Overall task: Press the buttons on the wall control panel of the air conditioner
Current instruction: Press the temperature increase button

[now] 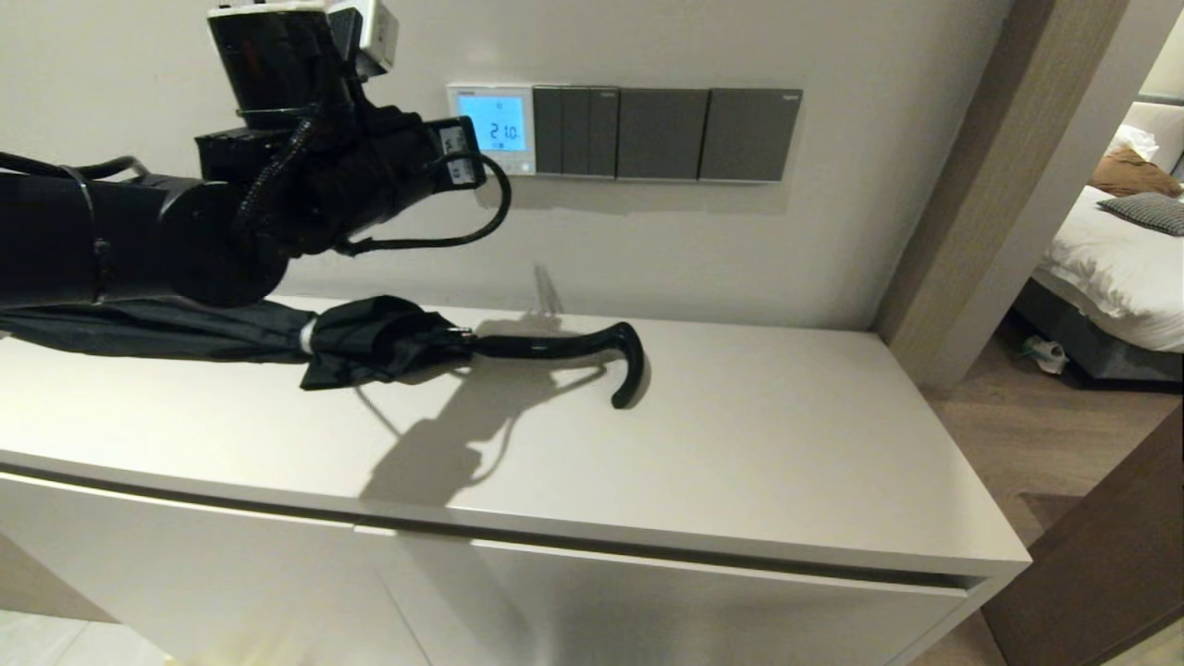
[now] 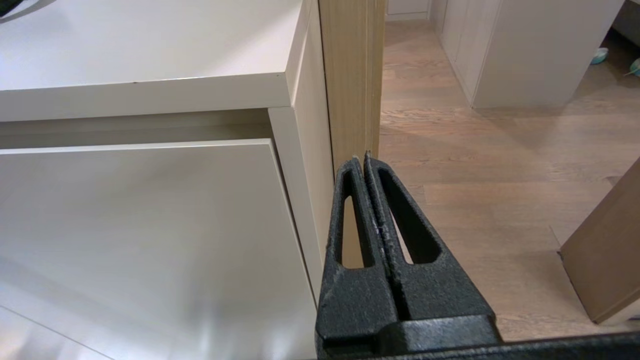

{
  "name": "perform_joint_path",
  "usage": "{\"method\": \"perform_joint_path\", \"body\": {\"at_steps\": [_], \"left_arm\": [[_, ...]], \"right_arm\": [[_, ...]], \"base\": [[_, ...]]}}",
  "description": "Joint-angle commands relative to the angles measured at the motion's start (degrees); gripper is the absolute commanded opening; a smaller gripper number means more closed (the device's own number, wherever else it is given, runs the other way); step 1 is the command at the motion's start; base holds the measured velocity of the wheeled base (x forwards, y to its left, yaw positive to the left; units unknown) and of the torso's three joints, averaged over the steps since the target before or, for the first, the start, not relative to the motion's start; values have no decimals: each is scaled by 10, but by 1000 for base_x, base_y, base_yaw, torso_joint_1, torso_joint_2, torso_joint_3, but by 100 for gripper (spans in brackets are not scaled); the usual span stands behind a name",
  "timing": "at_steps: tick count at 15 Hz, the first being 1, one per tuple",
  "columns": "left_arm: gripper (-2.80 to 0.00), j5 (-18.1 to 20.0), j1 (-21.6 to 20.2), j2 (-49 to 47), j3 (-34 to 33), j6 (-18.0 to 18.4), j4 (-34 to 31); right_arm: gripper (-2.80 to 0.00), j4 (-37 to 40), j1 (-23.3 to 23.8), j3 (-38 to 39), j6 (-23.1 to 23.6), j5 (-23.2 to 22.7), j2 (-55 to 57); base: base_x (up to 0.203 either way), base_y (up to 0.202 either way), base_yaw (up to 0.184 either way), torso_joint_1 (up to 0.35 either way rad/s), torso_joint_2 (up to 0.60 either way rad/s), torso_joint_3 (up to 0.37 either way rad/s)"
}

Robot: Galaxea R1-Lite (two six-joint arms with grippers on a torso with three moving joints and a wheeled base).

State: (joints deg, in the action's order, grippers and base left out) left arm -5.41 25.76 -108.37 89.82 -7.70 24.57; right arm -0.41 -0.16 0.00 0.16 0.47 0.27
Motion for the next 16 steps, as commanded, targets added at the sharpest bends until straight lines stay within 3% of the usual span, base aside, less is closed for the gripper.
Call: {"method": "perform_joint_path", "body": {"at_steps": [1, 16], "left_arm": [[-280, 0, 9, -48, 34, 0, 1], [-280, 11, -2, -99, 96, 1, -13]], "right_arm": [[-280, 0, 0, 2, 0, 0, 0], [-280, 0, 0, 2, 0, 0, 1]], "base": [[0, 0, 0, 0, 0, 0], [0, 0, 0, 0, 0, 0]]}}
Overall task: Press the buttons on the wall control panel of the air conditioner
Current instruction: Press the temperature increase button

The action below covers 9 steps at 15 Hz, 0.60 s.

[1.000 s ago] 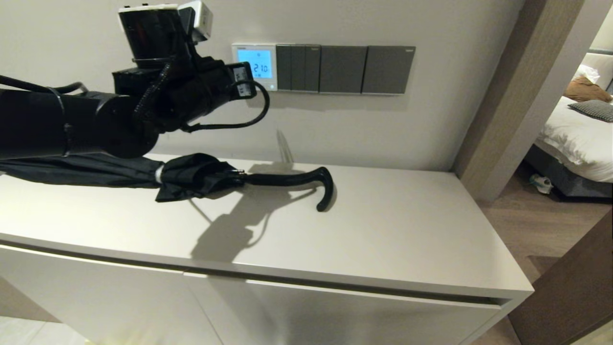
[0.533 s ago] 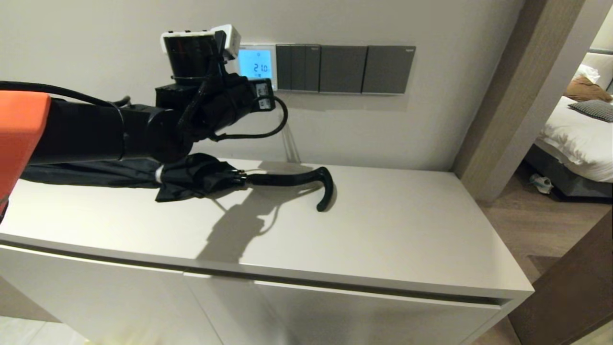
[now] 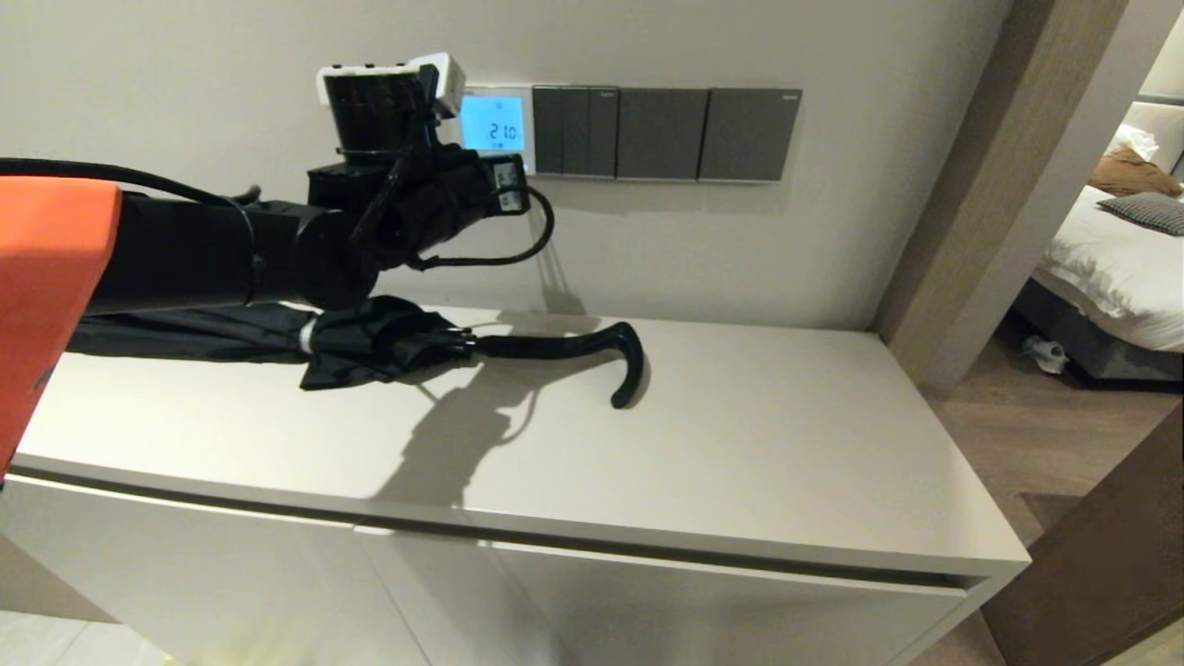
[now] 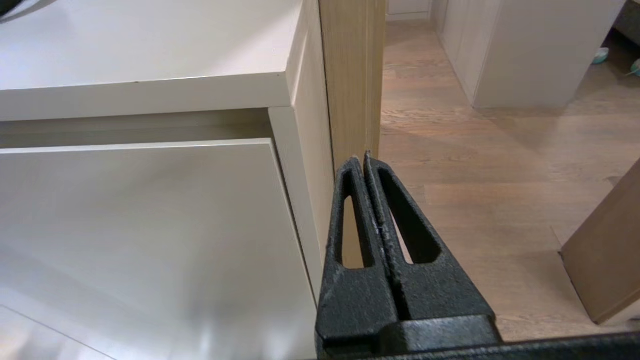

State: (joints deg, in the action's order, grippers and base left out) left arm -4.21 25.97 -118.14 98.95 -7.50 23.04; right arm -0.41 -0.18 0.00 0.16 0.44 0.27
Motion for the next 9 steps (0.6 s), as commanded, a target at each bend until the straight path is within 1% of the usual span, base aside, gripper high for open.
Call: {"method": "perform_joint_path", "body": {"at_steps": [1, 9], "left_arm": [[-280, 0, -12, -4, 14, -1, -5], [-280, -1, -13, -12, 8, -1, -4]], "right_arm": [[-280, 0, 0, 2, 0, 0, 1], [-280, 0, 0, 2, 0, 0, 0]], "base": [[0, 0, 0, 0, 0, 0], [0, 0, 0, 0, 0, 0]]}}
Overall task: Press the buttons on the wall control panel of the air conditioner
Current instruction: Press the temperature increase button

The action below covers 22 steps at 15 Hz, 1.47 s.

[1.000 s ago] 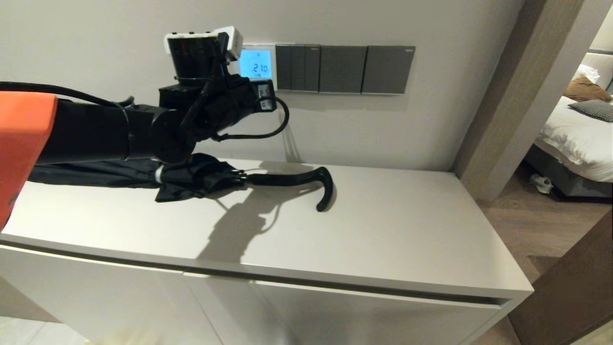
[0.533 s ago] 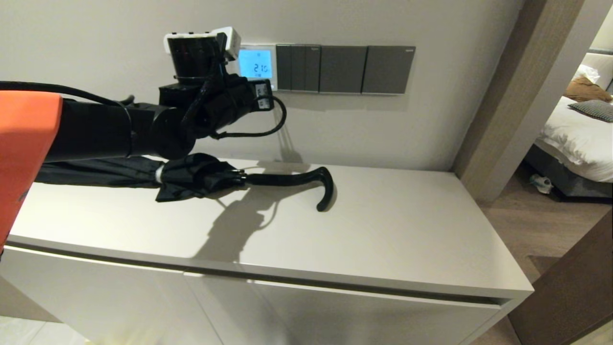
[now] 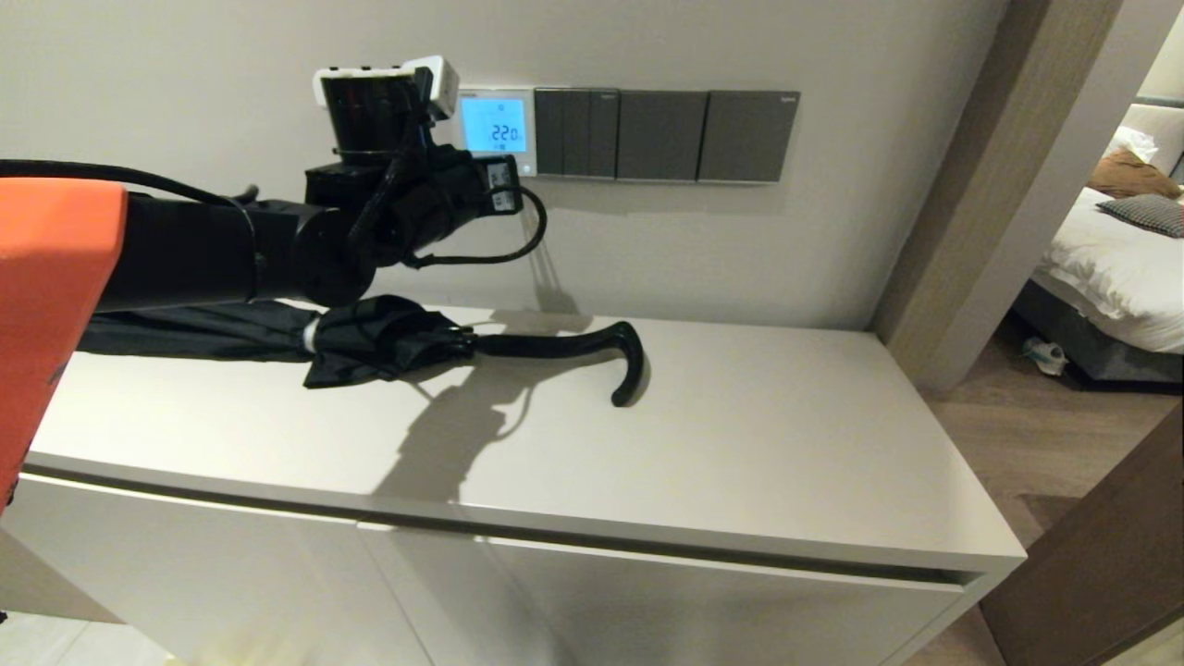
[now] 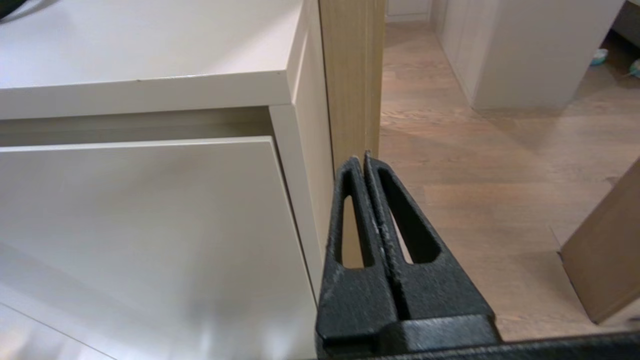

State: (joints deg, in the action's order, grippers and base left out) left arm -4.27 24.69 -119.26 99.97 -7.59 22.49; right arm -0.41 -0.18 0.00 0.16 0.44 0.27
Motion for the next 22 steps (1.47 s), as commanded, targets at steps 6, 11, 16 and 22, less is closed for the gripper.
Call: {"method": "perform_joint_path", "body": {"at_steps": [6, 11, 16, 22], "left_arm": [[-280, -2, 6, 7, -12, -1, 7], [-280, -4, 11, 21, -25, -1, 13], [-280, -4, 11, 19, -25, -1, 13], [-280, -4, 11, 9, -14, 0, 12]], "right_arm": [[-280, 0, 0, 2, 0, 0, 0], [-280, 0, 0, 2, 0, 0, 1], [-280, 0, 0, 2, 0, 0, 0], [-280, 0, 0, 2, 0, 1, 0]], "base": [[0, 0, 0, 0, 0, 0], [0, 0, 0, 0, 0, 0], [0, 0, 0, 0, 0, 0], [0, 0, 0, 0, 0, 0]]}}
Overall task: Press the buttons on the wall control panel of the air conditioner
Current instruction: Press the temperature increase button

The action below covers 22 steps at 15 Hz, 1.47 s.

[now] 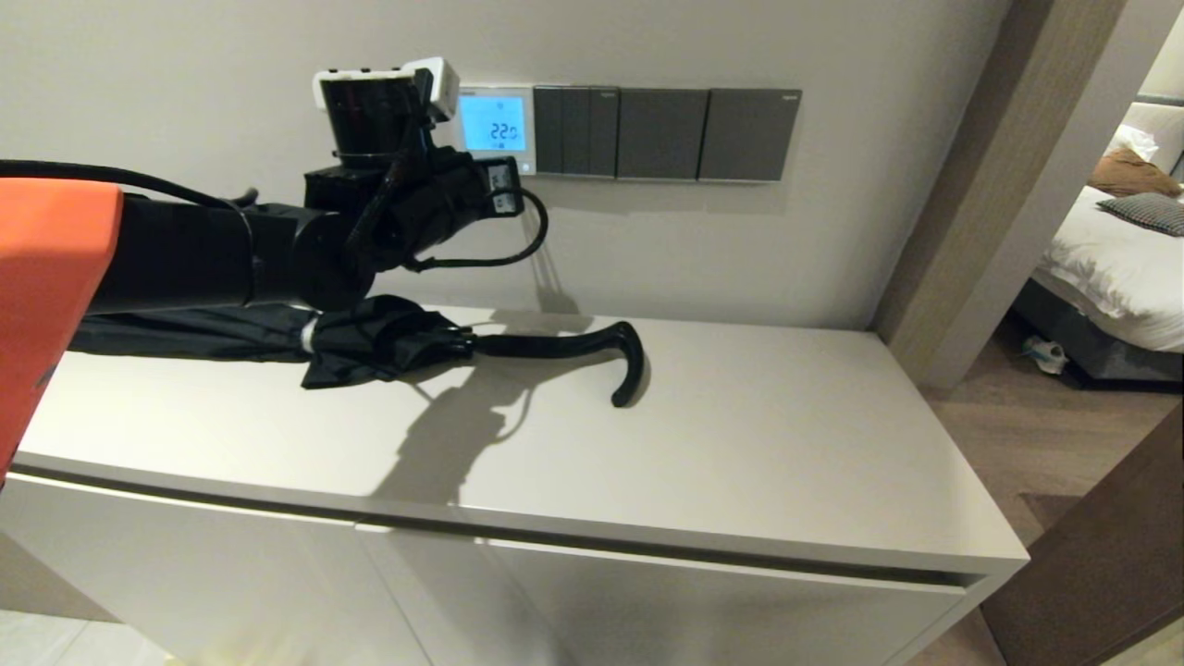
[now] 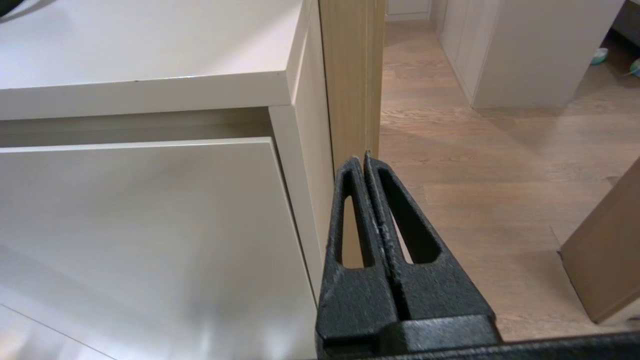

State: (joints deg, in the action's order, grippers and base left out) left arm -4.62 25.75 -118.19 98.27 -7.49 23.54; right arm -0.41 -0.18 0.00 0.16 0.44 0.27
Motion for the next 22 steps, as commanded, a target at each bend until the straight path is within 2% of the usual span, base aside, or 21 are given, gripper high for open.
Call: {"method": "perform_joint_path", "body": {"at_steps": [1, 22], "left_arm": [[-280, 0, 0, -5, 4, -1, 2], [-280, -1, 0, -6, -1, 0, 4]], "right_arm": [[-280, 0, 0, 2, 0, 0, 0], [-280, 0, 0, 2, 0, 0, 0]], "base": [[0, 0, 0, 0, 0, 0], [0, 0, 0, 0, 0, 0]]}}
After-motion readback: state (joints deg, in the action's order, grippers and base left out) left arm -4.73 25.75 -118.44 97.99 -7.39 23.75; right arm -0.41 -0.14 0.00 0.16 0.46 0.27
